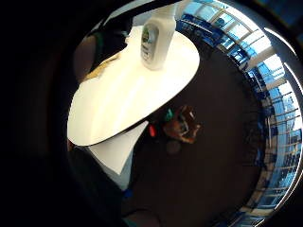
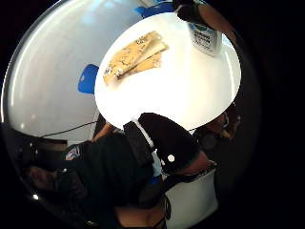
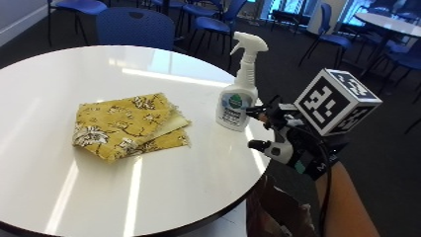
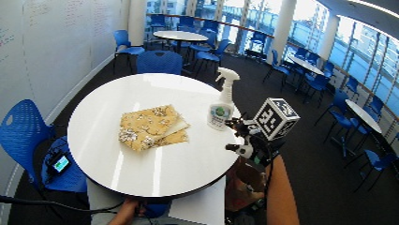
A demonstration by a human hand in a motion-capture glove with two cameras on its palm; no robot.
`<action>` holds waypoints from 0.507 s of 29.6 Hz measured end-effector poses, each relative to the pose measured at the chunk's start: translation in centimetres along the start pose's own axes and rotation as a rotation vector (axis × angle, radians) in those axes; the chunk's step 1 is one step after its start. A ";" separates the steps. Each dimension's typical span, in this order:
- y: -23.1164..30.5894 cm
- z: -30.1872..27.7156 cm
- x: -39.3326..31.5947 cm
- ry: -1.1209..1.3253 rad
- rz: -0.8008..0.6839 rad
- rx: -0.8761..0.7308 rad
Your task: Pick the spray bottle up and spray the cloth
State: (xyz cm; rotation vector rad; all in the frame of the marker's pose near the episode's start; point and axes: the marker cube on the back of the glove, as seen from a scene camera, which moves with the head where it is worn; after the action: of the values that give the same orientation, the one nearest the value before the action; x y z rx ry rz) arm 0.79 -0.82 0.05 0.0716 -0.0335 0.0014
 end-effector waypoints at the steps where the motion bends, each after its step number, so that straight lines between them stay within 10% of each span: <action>1: -0.4 -0.2 0.1 -0.025 -0.010 0.017; 15: -6.4 -2.9 2.5 -0.714 0.093 0.250</action>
State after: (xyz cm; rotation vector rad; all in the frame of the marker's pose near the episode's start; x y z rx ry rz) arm 3.38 -7.03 -3.22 0.3179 -0.7509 0.0736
